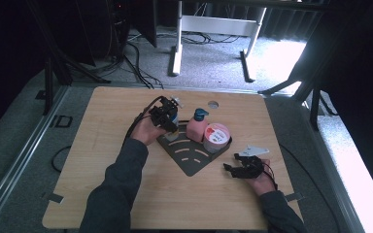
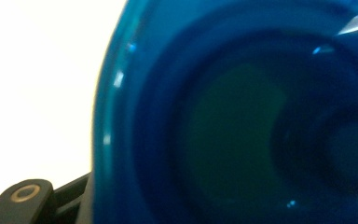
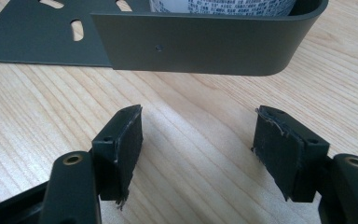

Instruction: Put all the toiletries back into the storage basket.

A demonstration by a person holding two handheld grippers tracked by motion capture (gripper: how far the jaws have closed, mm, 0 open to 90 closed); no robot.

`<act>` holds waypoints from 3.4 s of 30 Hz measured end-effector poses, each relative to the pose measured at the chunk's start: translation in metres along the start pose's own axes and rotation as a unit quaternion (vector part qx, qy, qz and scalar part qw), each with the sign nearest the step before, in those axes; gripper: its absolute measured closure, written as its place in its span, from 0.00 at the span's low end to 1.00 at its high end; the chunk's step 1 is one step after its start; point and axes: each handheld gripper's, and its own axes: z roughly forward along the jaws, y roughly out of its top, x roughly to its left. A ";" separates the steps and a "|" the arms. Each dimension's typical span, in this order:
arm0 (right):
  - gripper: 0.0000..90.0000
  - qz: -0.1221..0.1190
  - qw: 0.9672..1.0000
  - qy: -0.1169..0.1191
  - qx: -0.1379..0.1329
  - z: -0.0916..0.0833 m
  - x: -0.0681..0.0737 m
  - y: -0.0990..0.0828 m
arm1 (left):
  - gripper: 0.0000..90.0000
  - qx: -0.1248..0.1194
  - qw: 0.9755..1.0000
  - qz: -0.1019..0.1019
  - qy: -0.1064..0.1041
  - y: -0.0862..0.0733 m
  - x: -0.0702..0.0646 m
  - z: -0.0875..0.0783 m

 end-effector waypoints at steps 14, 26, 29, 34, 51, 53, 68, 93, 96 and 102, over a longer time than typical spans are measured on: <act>0.36 0.000 1.000 0.001 0.000 0.000 0.000 0.000 | 0.61 -0.005 1.000 -0.003 0.000 0.005 0.000 0.008; 0.36 0.000 1.000 0.001 0.000 0.000 0.000 0.000 | 0.61 -0.012 1.000 -0.006 0.001 0.008 0.001 0.012; 0.36 0.000 1.000 0.001 0.000 0.000 0.000 0.000 | 0.61 -0.012 1.000 -0.007 0.001 0.009 0.001 0.014; 0.36 -0.001 1.000 0.001 0.000 0.000 0.000 0.000 | 0.61 -0.013 1.000 -0.008 0.000 0.012 0.000 0.017; 0.36 0.000 1.000 0.002 0.000 0.000 0.000 0.000 | 0.61 -0.004 1.000 -0.003 0.000 0.026 -0.001 0.027; 0.36 -0.001 1.000 0.002 0.000 0.000 0.000 0.000 | 0.61 -0.004 1.000 -0.005 0.001 0.027 0.000 0.028; 0.36 -0.002 1.000 0.002 0.000 0.000 0.000 0.000 | 0.61 -0.012 1.000 -0.021 0.009 0.030 0.006 0.042; 0.36 -0.003 1.000 0.002 0.000 -0.001 0.001 0.000 | 0.61 -0.020 0.999 -0.038 0.013 0.035 0.005 0.053; 0.36 -0.003 1.000 0.002 0.000 -0.001 0.001 0.000 | 0.61 -0.021 0.999 -0.039 0.011 0.035 0.006 0.054; 0.36 -0.003 1.000 0.002 0.000 -0.001 0.001 0.000 | 0.61 -0.023 0.999 -0.039 0.007 0.035 0.008 0.055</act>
